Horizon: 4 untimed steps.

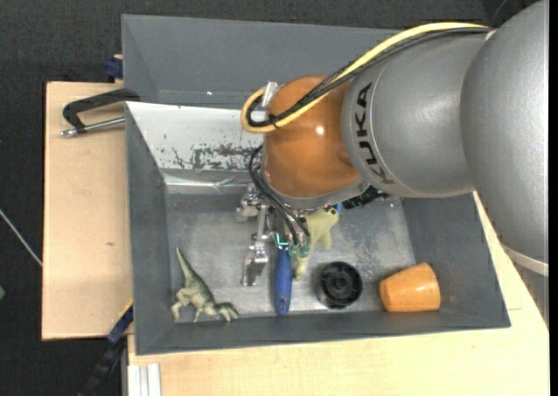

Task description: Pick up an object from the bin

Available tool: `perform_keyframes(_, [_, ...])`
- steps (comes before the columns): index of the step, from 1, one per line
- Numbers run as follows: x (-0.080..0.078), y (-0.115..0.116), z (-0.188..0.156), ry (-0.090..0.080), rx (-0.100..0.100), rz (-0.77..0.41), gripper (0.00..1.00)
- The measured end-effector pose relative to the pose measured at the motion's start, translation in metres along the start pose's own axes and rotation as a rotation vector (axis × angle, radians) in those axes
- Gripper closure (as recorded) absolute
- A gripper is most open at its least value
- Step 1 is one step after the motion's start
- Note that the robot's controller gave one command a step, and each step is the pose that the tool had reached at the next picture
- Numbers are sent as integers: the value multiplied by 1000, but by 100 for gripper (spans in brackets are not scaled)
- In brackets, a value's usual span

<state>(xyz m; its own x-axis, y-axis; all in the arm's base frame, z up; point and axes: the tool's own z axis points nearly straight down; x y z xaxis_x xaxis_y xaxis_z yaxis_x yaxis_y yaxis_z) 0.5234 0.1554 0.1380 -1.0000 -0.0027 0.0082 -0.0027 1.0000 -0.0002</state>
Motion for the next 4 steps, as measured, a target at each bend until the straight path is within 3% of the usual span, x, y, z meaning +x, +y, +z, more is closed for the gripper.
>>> perform_keyframes(1, [-2,-1,-5,-8,-2,3,100])
perform_keyframes(2, [-49,53,-109,-24,-10,111,100])
perform_keyframes(3, [-39,16,-14,-4,2,-210,100])
perform_keyframes(4, [-40,17,-16,-9,-1,-210,0])
